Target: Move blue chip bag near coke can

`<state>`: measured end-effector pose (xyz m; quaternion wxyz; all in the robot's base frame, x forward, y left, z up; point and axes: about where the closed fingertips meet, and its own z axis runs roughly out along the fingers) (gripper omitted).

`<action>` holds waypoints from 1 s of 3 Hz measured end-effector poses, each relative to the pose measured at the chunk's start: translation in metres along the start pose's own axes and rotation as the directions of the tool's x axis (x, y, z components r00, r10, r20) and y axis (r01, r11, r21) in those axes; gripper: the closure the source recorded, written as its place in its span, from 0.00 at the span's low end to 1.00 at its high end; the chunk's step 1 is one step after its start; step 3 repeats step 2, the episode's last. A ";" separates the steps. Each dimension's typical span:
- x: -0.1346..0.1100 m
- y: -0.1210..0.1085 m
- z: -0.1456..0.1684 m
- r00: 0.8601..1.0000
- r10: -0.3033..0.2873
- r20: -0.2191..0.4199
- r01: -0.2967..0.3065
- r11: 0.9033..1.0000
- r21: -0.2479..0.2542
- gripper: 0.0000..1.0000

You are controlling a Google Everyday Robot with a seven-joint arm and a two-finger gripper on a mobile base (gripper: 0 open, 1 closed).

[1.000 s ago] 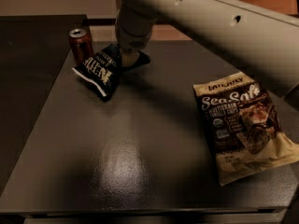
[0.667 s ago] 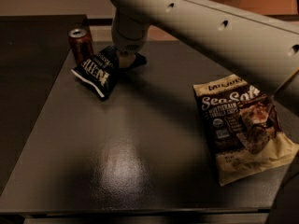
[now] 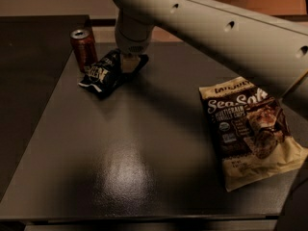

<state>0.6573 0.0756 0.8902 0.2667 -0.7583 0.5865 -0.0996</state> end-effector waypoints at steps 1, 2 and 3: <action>0.000 0.000 0.000 1.000 -0.001 0.000 0.001 1.000 0.000 0.00; 0.000 0.000 0.000 1.000 -0.001 0.000 0.001 1.000 -0.001 0.00; 0.000 0.000 0.000 1.000 -0.001 0.000 0.001 1.000 -0.001 0.00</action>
Offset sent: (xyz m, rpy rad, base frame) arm -0.0004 0.0002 -0.0001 -0.0009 0.0001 0.0008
